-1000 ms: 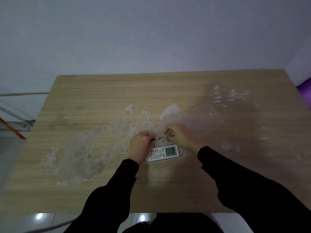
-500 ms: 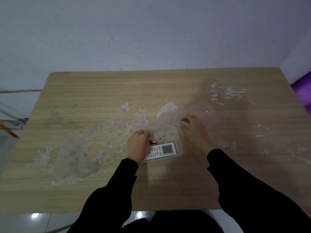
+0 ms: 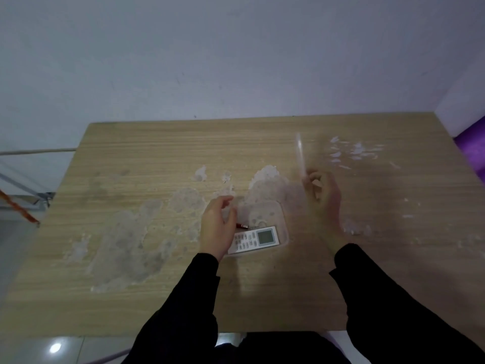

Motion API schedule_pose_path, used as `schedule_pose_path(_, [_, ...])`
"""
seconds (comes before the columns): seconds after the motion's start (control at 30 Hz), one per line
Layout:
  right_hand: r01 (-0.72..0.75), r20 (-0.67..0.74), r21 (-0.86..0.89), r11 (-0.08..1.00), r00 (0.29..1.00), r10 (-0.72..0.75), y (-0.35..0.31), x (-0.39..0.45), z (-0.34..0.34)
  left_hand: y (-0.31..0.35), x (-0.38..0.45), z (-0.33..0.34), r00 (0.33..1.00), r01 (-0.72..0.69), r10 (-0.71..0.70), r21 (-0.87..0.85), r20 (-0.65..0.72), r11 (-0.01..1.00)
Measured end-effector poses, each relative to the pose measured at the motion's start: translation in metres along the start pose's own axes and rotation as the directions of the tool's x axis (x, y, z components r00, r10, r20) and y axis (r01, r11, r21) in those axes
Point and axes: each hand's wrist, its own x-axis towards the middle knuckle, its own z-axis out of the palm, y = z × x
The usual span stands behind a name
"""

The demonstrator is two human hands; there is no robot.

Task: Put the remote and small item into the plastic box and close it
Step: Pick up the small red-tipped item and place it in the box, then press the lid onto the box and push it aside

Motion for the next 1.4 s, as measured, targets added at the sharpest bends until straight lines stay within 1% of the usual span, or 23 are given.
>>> schedule_pose_path(0.03, [-0.056, -0.045, 0.163, 0.985, 0.997, 0.064, -0.007, 0.002, -0.001, 0.001, 0.002, 0.000, 0.999, 0.040, -0.040, -0.059, -0.003, 0.997])
schedule_pose_path(0.07, [-0.130, -0.047, 0.338, 0.932, 0.987, 0.155, -0.012, 0.001, 0.000, 0.004, 0.005, 0.001, 0.996, 0.093, -0.093, -0.126, 0.001, 0.988])
schedule_pose_path(0.1, [-0.208, -0.012, 0.494, 0.844, 0.969, 0.246, -0.015, -0.001, 0.001, 0.006, 0.007, 0.001, 0.988, 0.155, -0.154, -0.200, 0.020, 0.967])
schedule_pose_path(0.13, [-0.281, 0.047, 0.613, 0.738, 0.946, 0.321, -0.015, -0.004, 0.002, 0.009, 0.008, 0.002, 0.976, 0.218, -0.212, -0.280, 0.050, 0.935])
schedule_pose_path(0.2, [-0.407, 0.189, 0.738, 0.538, 0.890, 0.415, -0.009, -0.014, 0.005, 0.011, 0.010, 0.004, 0.949, 0.312, -0.300, -0.401, 0.095, 0.861])
schedule_pose_path(0.23, [-0.461, 0.249, 0.757, 0.463, 0.859, 0.448, -0.004, -0.020, 0.007, 0.011, 0.010, 0.005, 0.942, 0.330, -0.322, -0.423, 0.093, 0.844])
schedule_pose_path(0.27, [-0.512, 0.294, 0.748, 0.423, 0.826, 0.480, 0.001, -0.027, 0.008, 0.009, 0.010, 0.005, 0.939, 0.337, -0.335, -0.421, 0.082, 0.842])
schedule_pose_path(0.3, [-0.557, 0.316, 0.711, 0.429, 0.798, 0.514, 0.006, -0.032, 0.011, 0.007, 0.010, 0.004, 0.937, 0.339, -0.343, -0.403, 0.066, 0.850])
schedule_pose_path(0.33, [-0.589, 0.308, 0.648, 0.483, 0.782, 0.541, 0.012, -0.038, 0.013, 0.005, 0.009, 0.003, 0.937, 0.340, -0.346, -0.372, 0.052, 0.864])
schedule_pose_path(0.37, [-0.604, 0.281, 0.564, 0.563, 0.782, 0.557, 0.018, -0.042, 0.015, 0.002, 0.008, 0.002, 0.938, 0.338, -0.345, -0.334, 0.039, 0.880])
schedule_pose_path(0.43, [-0.591, 0.220, 0.375, 0.714, 0.805, 0.551, 0.030, -0.050, 0.018, -0.004, 0.004, -0.001, 0.947, 0.313, -0.322, -0.233, 0.001, 0.921])
schedule_pose_path(0.5, [-0.524, 0.195, 0.144, 0.839, 0.846, 0.496, 0.038, -0.055, 0.019, -0.008, -0.002, -0.003, 0.959, 0.272, -0.279, -0.130, -0.043, 0.954])
schedule_pose_path(0.57, [-0.457, 0.216, -0.059, 0.888, 0.862, 0.458, 0.042, -0.061, 0.020, -0.011, -0.009, -0.003, 0.968, 0.241, -0.244, -0.057, -0.058, 0.969])
schedule_pose_path(0.63, [-0.426, 0.245, -0.152, 0.892, 0.858, 0.452, 0.045, -0.069, 0.021, -0.015, -0.017, -0.001, 0.973, 0.226, -0.225, -0.001, -0.047, 0.974])
schedule_pose_path(0.73, [-0.395, 0.296, -0.210, 0.894, 0.846, 0.443, 0.053, -0.077, 0.023, -0.024, -0.028, 0.000, 0.976, 0.216, -0.212, 0.096, -0.050, 0.972])
schedule_pose_path(0.8, [-0.402, 0.328, -0.220, 0.889, 0.827, 0.456, 0.056, -0.080, 0.022, -0.027, -0.033, 0.001, 0.979, 0.204, -0.199, 0.147, -0.050, 0.968])
schedule_pose_path(0.87, [-0.402, 0.346, -0.222, 0.888, 0.819, 0.457, 0.057, -0.082, 0.022, -0.027, -0.034, 0.001, 0.982, 0.188, -0.184, 0.163, -0.041, 0.969])
schedule_pose_path(1.0, [-0.381, 0.350, -0.226, 0.897, 0.827, 0.439, 0.060, -0.082, 0.021, -0.025, -0.037, 0.002, 0.982, 0.187, -0.184, 0.187, -0.036, 0.964])
schedule_pose_path(1.17, [-0.368, 0.395, -0.217, 0.904, 0.814, 0.427, 0.056, -0.083, 0.019, -0.029, -0.043, 0.002, 0.981, 0.194, -0.193, 0.178, -0.024, 0.965])
schedule_pose_path(1.23, [-0.278, 0.408, -0.292, 0.915, 0.829, 0.382, 0.052, -0.082, 0.018, -0.032, -0.044, 0.003, 0.979, 0.206, -0.205, 0.180, -0.023, 0.962])
schedule_pose_path(1.3, [-0.096, 0.437, -0.402, 0.910, 0.854, 0.283, 0.049, -0.079, 0.019, -0.035, -0.046, 0.004, 0.976, 0.218, -0.216, 0.176, -0.030, 0.960])
schedule_pose_path(1.33, [-0.014, 0.459, -0.439, 0.898, 0.856, 0.238, 0.046, -0.077, 0.021, -0.036, -0.048, 0.005, 0.974, 0.226, -0.223, 0.170, -0.033, 0.959])
schedule_pose_path(1.4, [0.080, 0.501, -0.464, 0.882, 0.845, 0.187, 0.039, -0.072, 0.026, -0.038, -0.050, 0.008, 0.972, 0.234, -0.231, 0.154, -0.038, 0.960])
